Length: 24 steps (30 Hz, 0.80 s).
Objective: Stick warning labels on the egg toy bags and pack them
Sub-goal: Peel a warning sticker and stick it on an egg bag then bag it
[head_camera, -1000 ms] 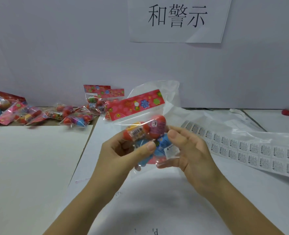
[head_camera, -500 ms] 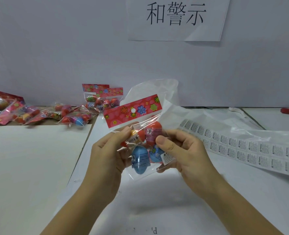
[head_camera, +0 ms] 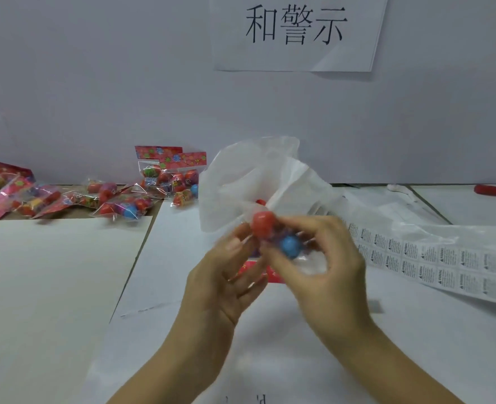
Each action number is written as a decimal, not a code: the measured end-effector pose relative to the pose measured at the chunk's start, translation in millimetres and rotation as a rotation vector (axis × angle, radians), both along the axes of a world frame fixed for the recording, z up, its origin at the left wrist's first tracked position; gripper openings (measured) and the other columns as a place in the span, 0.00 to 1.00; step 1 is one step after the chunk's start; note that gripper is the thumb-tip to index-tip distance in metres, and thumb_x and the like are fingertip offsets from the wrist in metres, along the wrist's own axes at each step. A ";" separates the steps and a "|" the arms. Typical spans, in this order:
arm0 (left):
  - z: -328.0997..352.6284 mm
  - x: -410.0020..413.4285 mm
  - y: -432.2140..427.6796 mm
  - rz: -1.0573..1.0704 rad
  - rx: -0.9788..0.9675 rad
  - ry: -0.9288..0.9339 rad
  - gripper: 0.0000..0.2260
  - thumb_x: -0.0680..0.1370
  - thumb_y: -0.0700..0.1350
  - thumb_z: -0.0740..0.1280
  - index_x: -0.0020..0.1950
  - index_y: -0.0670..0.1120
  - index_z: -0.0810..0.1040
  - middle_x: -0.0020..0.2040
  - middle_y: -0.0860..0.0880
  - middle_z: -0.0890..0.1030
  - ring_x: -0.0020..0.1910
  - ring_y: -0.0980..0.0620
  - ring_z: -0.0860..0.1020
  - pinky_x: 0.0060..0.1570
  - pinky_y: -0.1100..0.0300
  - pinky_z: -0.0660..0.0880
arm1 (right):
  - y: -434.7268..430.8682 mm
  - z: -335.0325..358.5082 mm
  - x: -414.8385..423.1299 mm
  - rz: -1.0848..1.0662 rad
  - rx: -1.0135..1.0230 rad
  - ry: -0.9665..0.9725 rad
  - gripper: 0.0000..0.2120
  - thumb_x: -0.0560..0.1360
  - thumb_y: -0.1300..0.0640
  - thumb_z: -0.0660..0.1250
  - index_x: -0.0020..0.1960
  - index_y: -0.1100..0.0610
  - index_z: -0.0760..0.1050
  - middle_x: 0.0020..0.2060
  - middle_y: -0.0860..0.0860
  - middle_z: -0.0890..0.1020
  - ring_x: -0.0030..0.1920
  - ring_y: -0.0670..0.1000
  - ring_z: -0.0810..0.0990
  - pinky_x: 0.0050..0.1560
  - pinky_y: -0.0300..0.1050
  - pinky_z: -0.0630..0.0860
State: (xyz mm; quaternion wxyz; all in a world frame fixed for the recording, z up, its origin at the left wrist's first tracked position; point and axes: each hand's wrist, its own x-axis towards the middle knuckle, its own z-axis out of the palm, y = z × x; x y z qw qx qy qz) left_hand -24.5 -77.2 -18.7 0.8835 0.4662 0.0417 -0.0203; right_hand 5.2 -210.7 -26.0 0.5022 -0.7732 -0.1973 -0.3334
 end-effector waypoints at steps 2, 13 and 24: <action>0.8 -5.0 -2.7 -0.028 -0.019 -0.091 0.24 0.65 0.52 0.71 0.59 0.48 0.83 0.58 0.46 0.84 0.55 0.48 0.83 0.51 0.56 0.81 | 2.3 -6.0 -3.3 0.065 -0.222 -0.147 0.19 0.69 0.50 0.75 0.57 0.56 0.80 0.49 0.52 0.79 0.51 0.50 0.77 0.56 0.43 0.74; 1.0 10.1 18.0 0.061 0.014 -0.036 0.12 0.69 0.47 0.63 0.40 0.48 0.87 0.48 0.45 0.86 0.47 0.46 0.85 0.50 0.48 0.82 | -3.6 9.1 2.6 0.142 0.188 0.474 0.17 0.69 0.40 0.73 0.54 0.40 0.74 0.51 0.42 0.78 0.51 0.40 0.77 0.50 0.31 0.73; 3.3 17.3 29.1 0.088 0.102 0.000 0.16 0.74 0.53 0.65 0.56 0.48 0.82 0.53 0.45 0.85 0.50 0.47 0.85 0.40 0.56 0.82 | -5.5 13.3 10.4 0.453 0.525 0.808 0.14 0.67 0.51 0.68 0.46 0.60 0.82 0.38 0.61 0.85 0.32 0.53 0.84 0.32 0.42 0.80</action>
